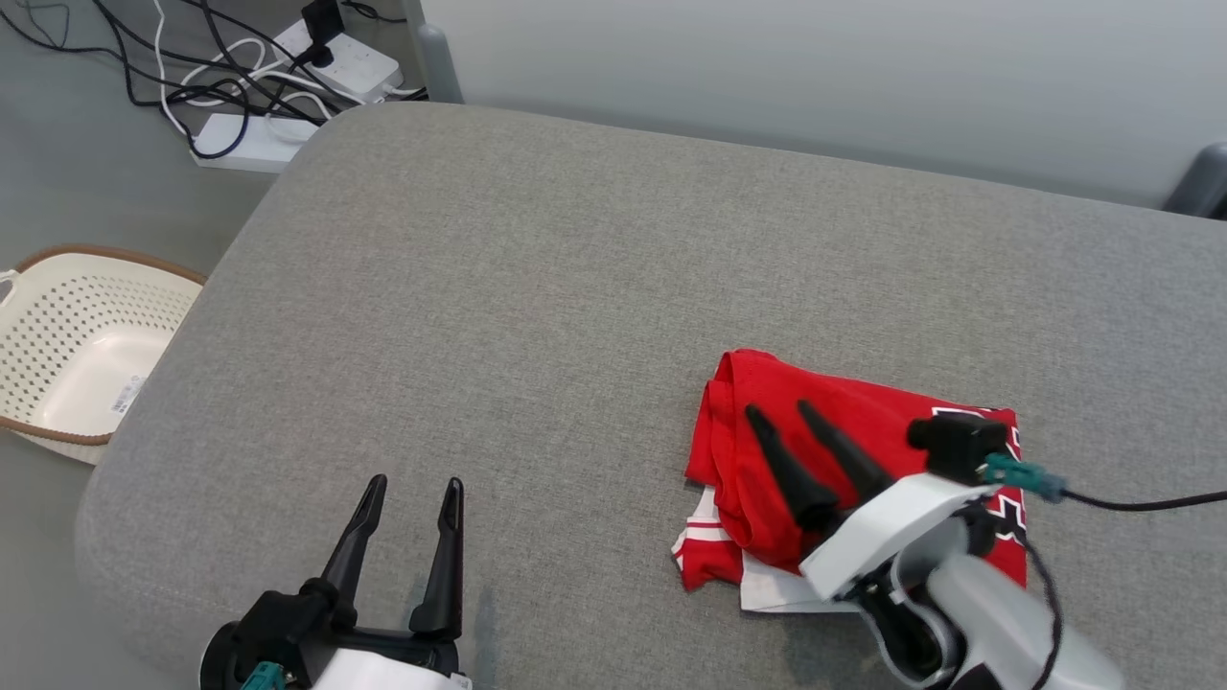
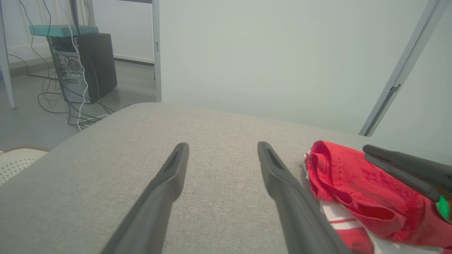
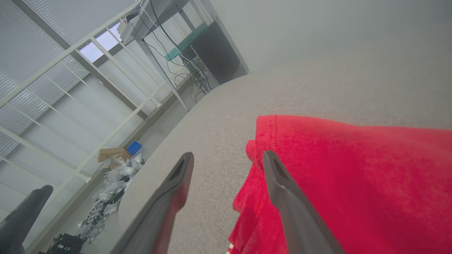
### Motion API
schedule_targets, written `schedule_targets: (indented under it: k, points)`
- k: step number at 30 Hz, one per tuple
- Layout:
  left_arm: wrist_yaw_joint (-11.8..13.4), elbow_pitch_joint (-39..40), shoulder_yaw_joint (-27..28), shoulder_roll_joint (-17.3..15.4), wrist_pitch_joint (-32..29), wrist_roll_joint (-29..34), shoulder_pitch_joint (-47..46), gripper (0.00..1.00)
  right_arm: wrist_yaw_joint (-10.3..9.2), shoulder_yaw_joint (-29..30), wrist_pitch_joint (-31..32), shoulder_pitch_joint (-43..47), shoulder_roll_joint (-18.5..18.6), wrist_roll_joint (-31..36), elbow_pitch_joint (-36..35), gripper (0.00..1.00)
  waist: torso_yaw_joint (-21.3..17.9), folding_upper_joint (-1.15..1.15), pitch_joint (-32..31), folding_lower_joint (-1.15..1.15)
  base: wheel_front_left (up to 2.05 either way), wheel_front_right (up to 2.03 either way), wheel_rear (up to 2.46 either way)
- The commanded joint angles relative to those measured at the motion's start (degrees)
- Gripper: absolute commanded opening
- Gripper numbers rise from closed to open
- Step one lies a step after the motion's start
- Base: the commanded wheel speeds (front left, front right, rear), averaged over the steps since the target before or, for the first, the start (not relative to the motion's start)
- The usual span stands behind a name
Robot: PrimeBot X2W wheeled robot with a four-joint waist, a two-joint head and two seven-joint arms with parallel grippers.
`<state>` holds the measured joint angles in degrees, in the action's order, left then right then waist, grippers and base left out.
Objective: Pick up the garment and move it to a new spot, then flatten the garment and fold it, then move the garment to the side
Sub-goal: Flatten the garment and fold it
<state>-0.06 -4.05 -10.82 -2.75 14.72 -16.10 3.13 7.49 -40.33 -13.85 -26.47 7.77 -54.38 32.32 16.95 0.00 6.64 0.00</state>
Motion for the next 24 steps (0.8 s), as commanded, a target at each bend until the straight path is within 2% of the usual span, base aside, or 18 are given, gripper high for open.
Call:
schedule_targets:
  k: [1,7,11,17,24]
  points:
    - [0.4,1.7,2.1,-0.1,0.3,0.2,-1.9,1.00,0.00,0.8,-1.1,-1.2,0.3,1.6,-1.7,1.00,-0.6,0.00,-0.2,0.00,0.00,0.00,0.00]
    - [0.3,2.4,3.3,-0.1,0.3,-0.2,-1.8,1.00,0.00,16.2,-1.1,2.1,1.9,17.6,-8.4,1.00,-3.9,0.00,-0.6,0.00,0.00,0.00,0.00]
    - [0.0,2.6,4.1,-0.1,0.3,-0.4,-2.2,1.00,0.00,23.5,-1.1,5.6,1.8,27.7,-11.9,1.00,-6.9,0.00,-1.0,0.00,0.00,0.00,0.00]
    - [-0.2,3.0,5.1,-0.1,0.3,-0.5,-2.7,1.00,0.00,28.9,-1.1,9.7,1.1,37.4,-15.6,1.00,-11.9,0.00,-2.0,0.00,0.00,0.00,0.00]
    - [0.6,3.4,6.5,-0.1,0.3,-1.2,-1.9,1.00,0.00,32.6,-1.1,15.1,-0.2,40.6,-19.6,1.00,-17.2,0.00,-4.4,0.00,0.00,0.00,0.00]
